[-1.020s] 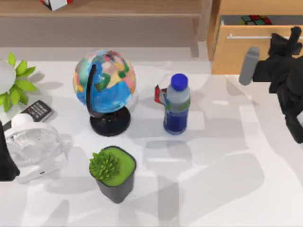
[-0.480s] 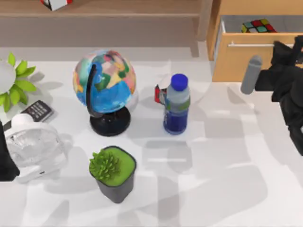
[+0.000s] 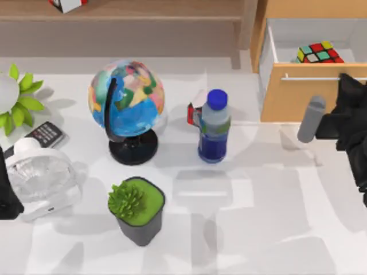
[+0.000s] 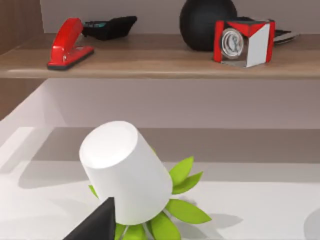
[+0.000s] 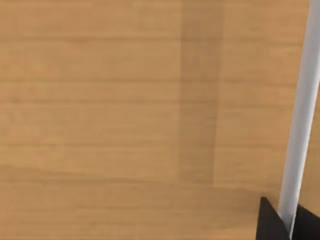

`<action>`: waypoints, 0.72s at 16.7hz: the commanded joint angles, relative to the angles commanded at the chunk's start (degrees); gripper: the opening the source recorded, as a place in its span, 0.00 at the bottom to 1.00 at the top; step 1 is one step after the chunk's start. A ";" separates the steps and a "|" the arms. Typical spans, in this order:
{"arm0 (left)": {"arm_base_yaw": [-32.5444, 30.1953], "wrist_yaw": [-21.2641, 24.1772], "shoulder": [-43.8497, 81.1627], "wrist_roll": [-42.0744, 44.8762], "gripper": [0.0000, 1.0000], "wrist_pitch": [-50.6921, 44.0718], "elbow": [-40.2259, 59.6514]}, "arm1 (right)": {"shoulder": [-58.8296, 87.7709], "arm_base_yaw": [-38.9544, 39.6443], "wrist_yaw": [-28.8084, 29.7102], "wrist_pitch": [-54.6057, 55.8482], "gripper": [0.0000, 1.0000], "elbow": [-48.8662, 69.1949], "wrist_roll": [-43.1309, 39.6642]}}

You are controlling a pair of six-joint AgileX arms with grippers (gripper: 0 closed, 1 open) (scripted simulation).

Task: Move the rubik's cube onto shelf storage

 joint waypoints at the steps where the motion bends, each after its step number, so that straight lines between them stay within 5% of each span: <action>1: 0.00 0.00 0.00 0.00 1.00 0.00 0.00 | -0.04 0.02 0.02 0.06 0.00 -0.07 0.00; 12: 0.00 0.00 0.00 0.00 1.00 0.00 0.00 | -3.15 3.69 3.63 8.79 0.00 -12.45 0.00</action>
